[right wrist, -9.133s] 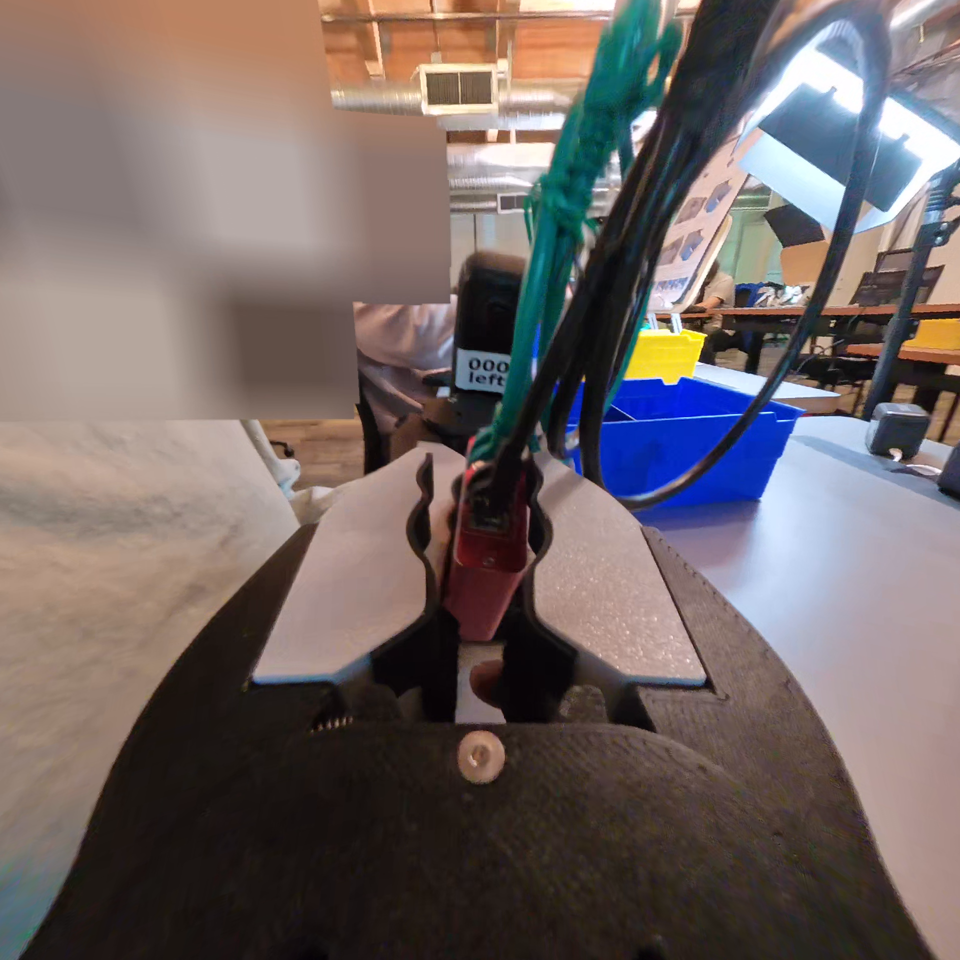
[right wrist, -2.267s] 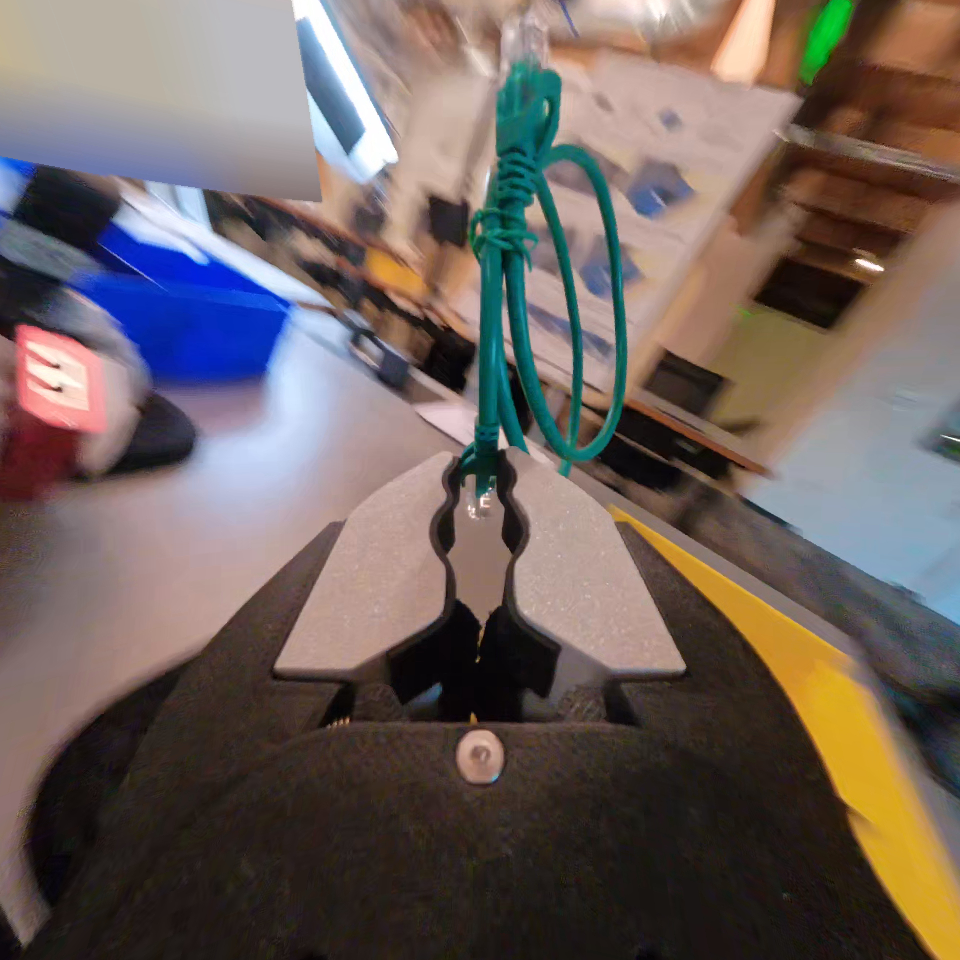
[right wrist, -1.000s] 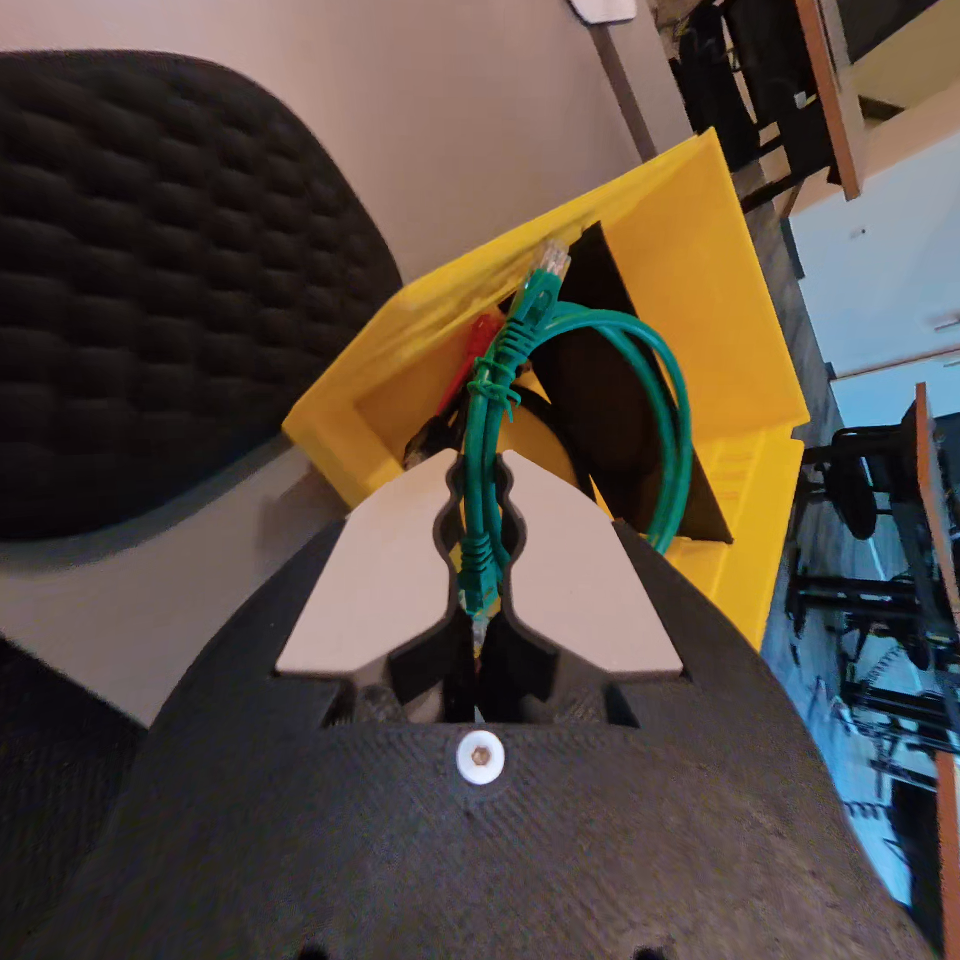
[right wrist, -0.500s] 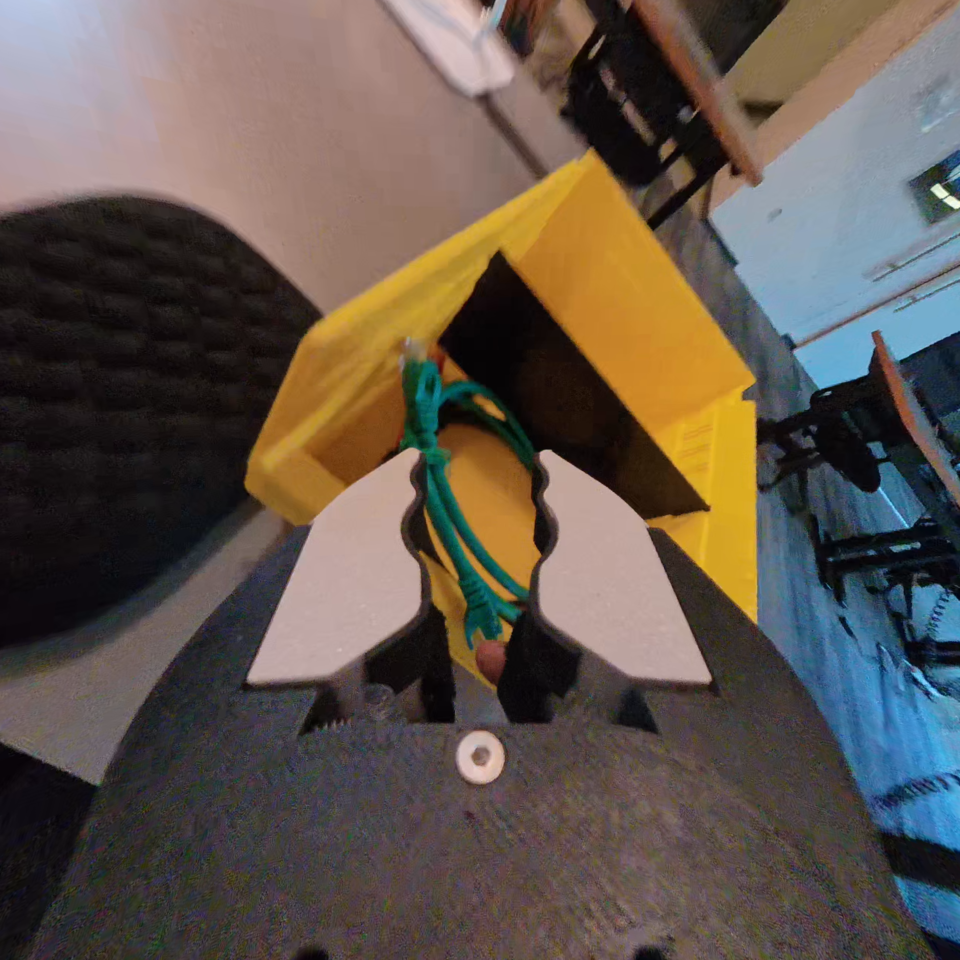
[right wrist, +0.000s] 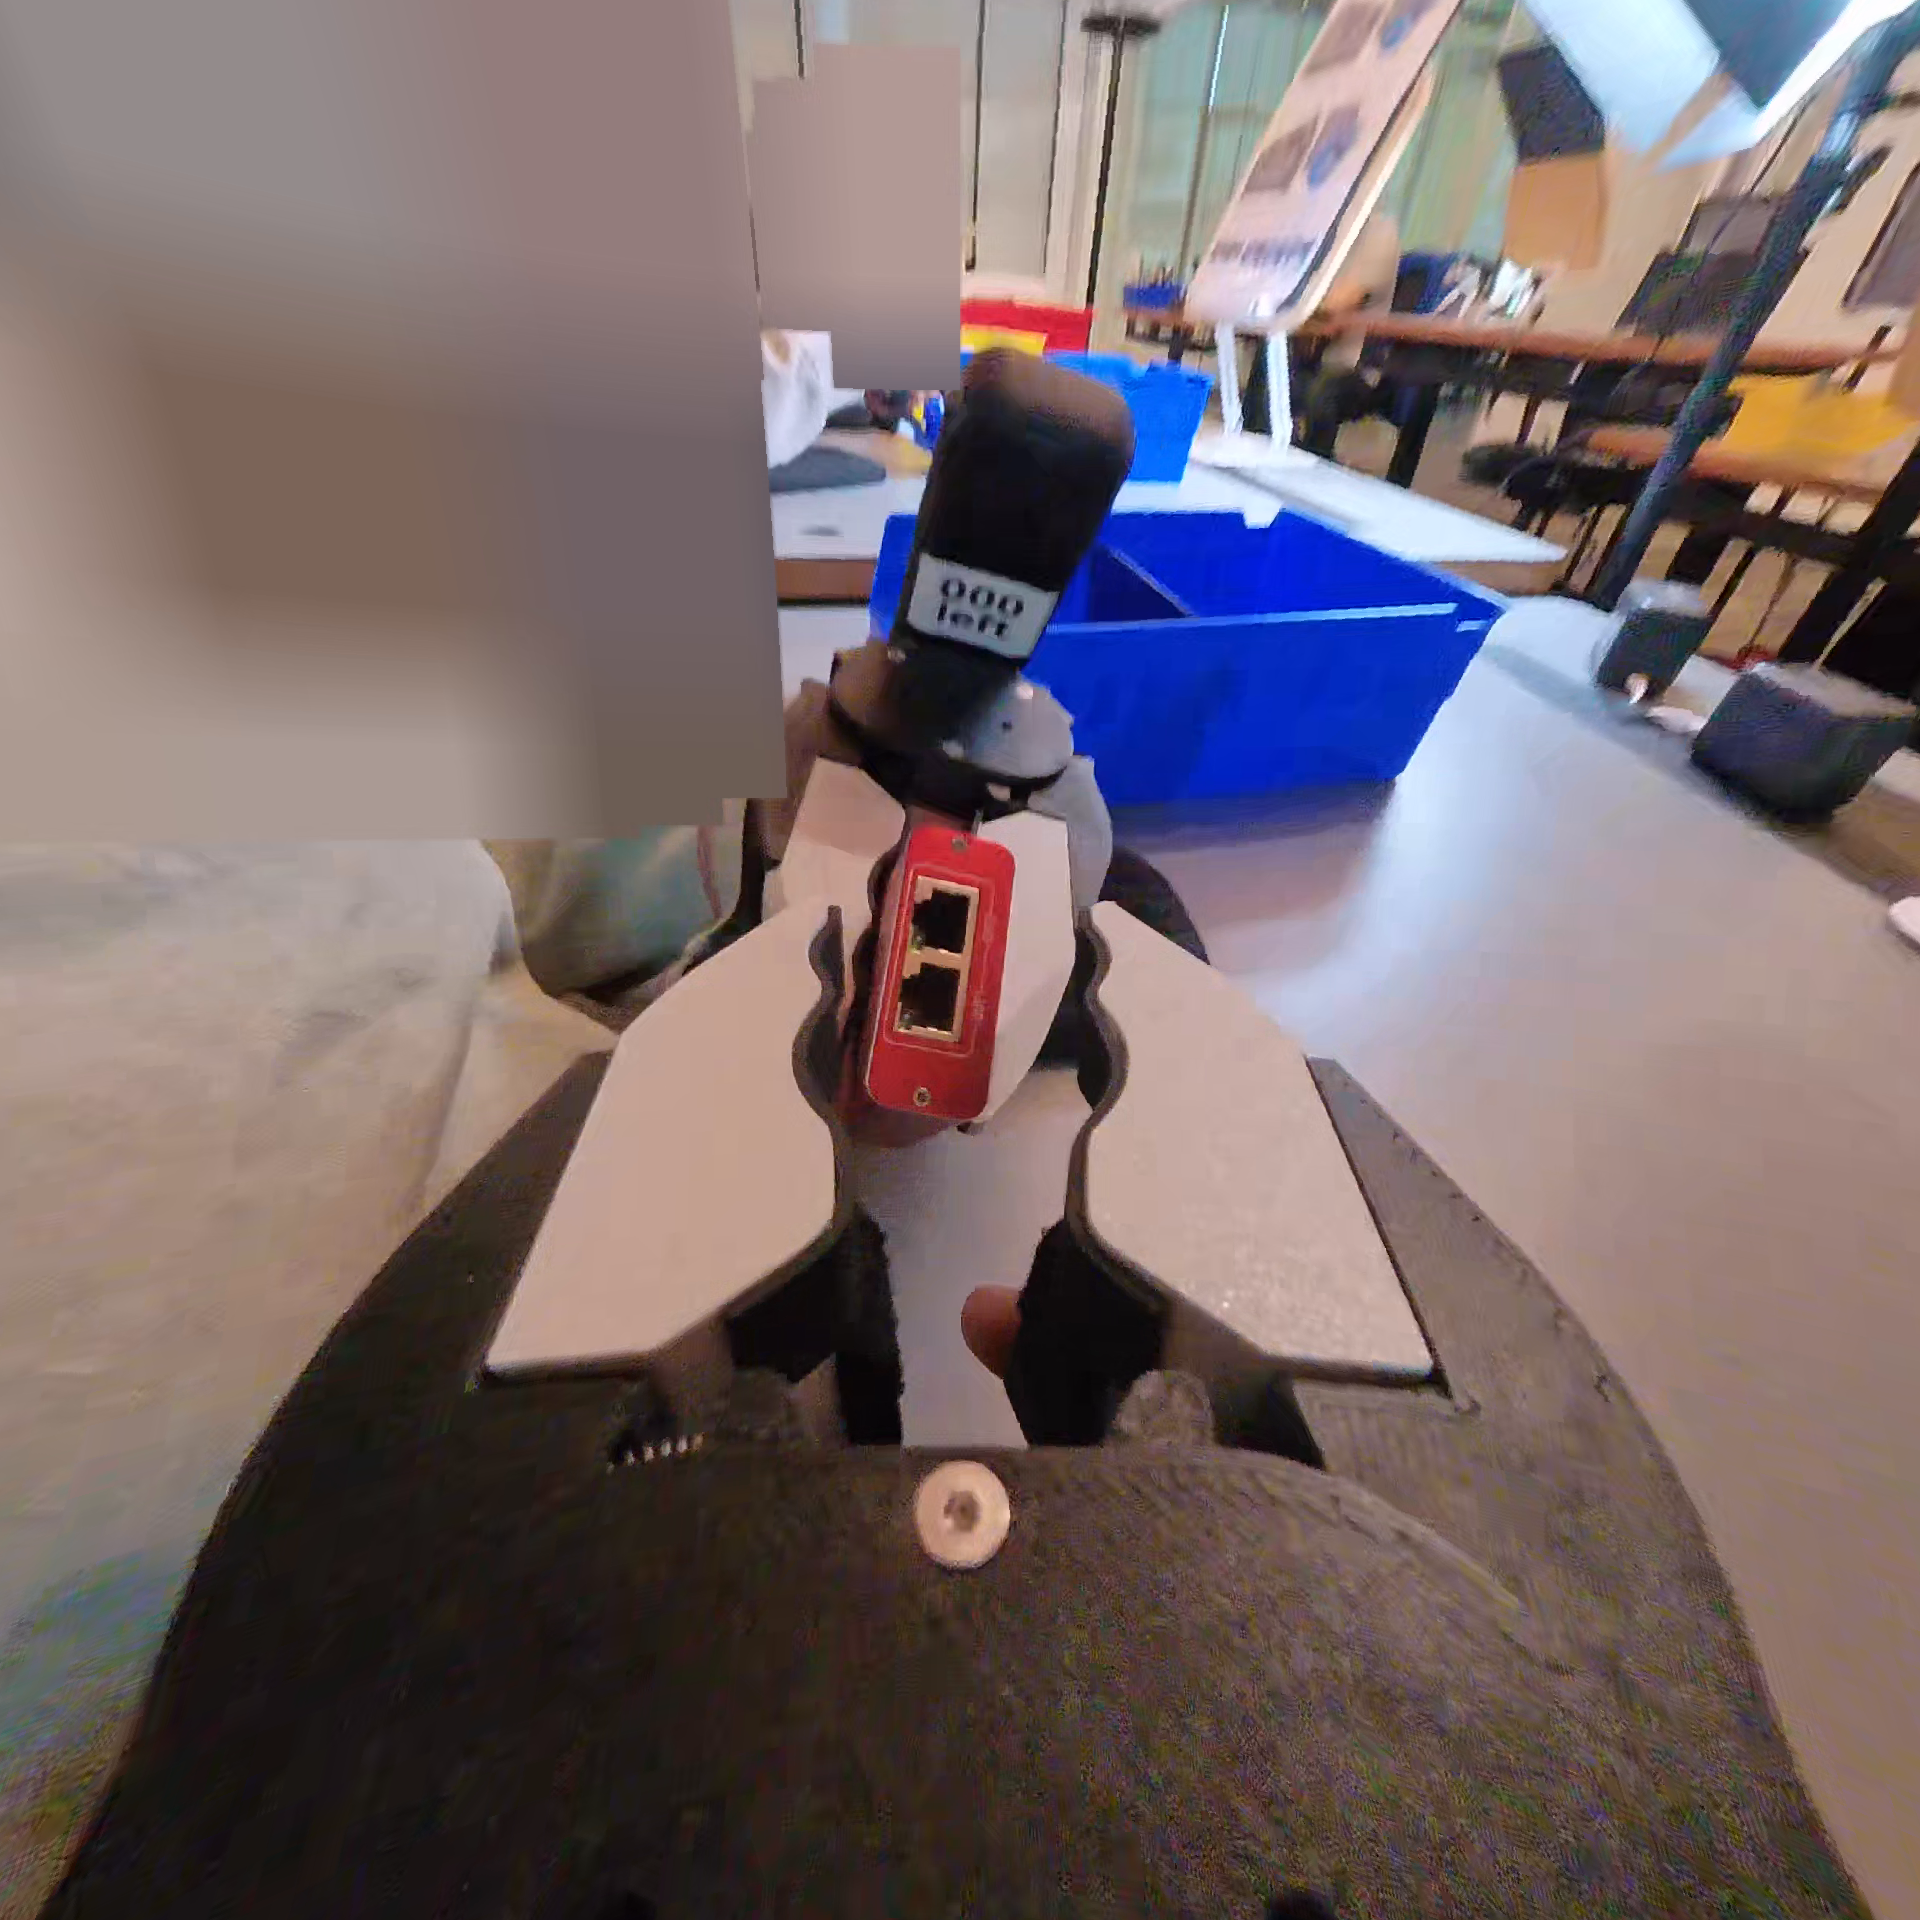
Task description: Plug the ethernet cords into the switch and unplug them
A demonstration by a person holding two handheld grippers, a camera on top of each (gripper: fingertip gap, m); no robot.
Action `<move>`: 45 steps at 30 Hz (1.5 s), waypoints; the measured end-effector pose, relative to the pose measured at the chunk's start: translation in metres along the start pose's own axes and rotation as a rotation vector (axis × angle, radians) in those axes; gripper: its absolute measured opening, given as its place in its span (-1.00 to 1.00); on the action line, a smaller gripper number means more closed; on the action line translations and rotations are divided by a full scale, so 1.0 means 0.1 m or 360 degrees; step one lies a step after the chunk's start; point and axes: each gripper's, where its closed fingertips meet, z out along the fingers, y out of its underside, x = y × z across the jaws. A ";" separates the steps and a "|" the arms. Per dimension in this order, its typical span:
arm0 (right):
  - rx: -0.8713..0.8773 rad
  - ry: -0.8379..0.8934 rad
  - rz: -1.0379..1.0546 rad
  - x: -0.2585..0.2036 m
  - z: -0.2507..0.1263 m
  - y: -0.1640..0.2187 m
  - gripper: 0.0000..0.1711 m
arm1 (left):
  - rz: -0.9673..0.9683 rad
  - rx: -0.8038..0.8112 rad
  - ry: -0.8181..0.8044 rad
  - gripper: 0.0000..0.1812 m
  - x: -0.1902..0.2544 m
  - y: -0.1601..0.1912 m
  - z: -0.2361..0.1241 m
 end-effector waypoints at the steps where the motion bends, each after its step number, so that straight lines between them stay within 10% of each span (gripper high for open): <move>1: -0.0055 -0.0019 0.0020 0.00 0.07 0.07 -0.50 | 0.0004 0.0000 -0.0002 -0.69 0.00 0.00 0.00; 12: -0.0076 0.0218 -0.0236 0.16 -0.15 -0.04 -0.68 | -0.0183 0.0149 -0.0115 -0.61 -0.18 -0.11 -0.08; 19: 0.0167 0.1214 -0.0296 1.07 -1.42 -0.47 -0.69 | -0.0216 0.0122 -0.0097 -0.61 -0.18 -0.09 -0.06; 25: -0.0181 0.1869 -0.0081 1.99 -2.44 -0.17 -0.68 | -0.0256 0.0132 -0.0092 -0.62 -0.20 -0.09 -0.07; 36: -0.0834 0.1996 0.0412 2.57 -2.73 0.91 -0.68 | -0.0269 0.0125 -0.0088 -0.63 -0.20 -0.08 -0.06; 45: -0.0764 0.2002 0.0425 2.60 -2.77 0.92 -0.77 | -0.0271 0.0123 -0.0092 -0.63 -0.21 -0.08 -0.06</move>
